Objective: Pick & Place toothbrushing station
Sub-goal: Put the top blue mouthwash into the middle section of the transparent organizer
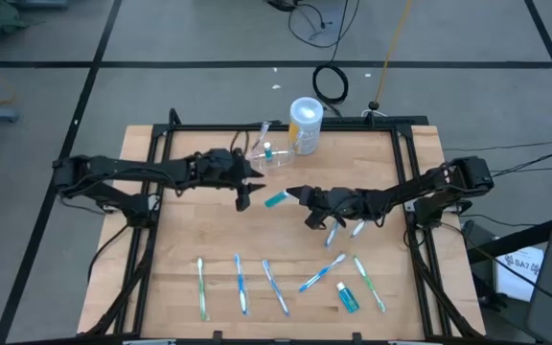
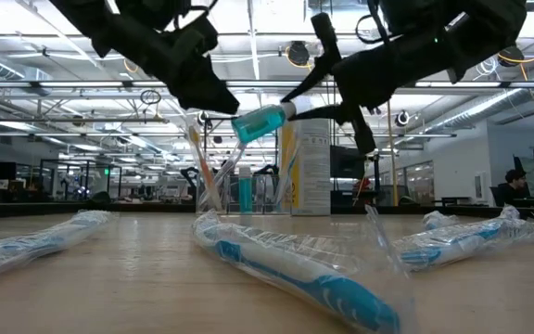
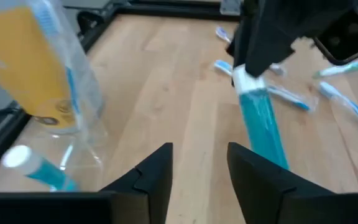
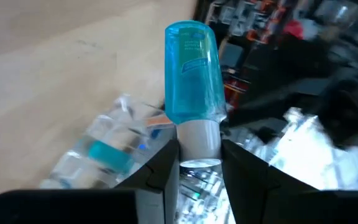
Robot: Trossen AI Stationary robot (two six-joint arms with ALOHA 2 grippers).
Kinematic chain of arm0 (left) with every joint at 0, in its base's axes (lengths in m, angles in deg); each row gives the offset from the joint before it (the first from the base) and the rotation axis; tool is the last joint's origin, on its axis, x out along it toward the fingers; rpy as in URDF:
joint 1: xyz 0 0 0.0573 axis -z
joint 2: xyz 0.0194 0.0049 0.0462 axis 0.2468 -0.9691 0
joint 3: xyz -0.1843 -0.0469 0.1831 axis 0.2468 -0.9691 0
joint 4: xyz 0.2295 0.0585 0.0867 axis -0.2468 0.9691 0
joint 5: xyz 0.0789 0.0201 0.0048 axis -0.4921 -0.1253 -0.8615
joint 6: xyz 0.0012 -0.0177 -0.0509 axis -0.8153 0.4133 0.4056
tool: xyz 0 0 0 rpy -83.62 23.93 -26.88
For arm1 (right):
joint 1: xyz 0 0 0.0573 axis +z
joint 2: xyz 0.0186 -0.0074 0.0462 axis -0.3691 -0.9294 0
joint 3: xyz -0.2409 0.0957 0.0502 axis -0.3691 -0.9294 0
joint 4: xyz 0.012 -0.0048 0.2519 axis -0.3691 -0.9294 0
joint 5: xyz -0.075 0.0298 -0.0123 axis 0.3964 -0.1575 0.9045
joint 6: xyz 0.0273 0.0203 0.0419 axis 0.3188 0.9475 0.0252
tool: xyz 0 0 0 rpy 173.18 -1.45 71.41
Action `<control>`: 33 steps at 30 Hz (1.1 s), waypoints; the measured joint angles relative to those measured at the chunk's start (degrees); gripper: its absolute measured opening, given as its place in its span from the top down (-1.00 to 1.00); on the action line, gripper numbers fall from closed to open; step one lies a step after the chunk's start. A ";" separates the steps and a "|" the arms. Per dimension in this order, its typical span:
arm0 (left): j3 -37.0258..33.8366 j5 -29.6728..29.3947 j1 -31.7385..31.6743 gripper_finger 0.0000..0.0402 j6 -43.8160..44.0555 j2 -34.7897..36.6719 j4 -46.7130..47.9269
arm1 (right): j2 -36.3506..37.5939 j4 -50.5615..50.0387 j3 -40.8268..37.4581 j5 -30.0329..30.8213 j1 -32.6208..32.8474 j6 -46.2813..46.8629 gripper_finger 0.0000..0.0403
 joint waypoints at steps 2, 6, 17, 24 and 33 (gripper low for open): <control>0.00 -0.03 0.91 0.13 0.40 -1.35 -1.33 | -0.08 0.47 0.00 -0.07 -0.25 -1.65 0.53; 0.00 0.13 2.20 0.01 3.74 -2.78 -2.91 | -0.08 0.77 0.00 -0.07 -1.03 -3.55 0.53; 0.00 0.00 3.49 0.01 6.82 -3.21 -3.01 | -0.08 6.48 -0.02 -0.24 -3.45 -11.96 0.53; 0.00 -0.06 3.39 0.03 5.15 -3.21 -4.02 | -0.08 10.46 -0.02 -5.79 -3.78 -13.66 0.53; 0.00 4.74 3.38 0.17 1.67 -3.19 -4.27 | -0.08 10.52 -0.02 -7.81 -4.07 -13.02 0.52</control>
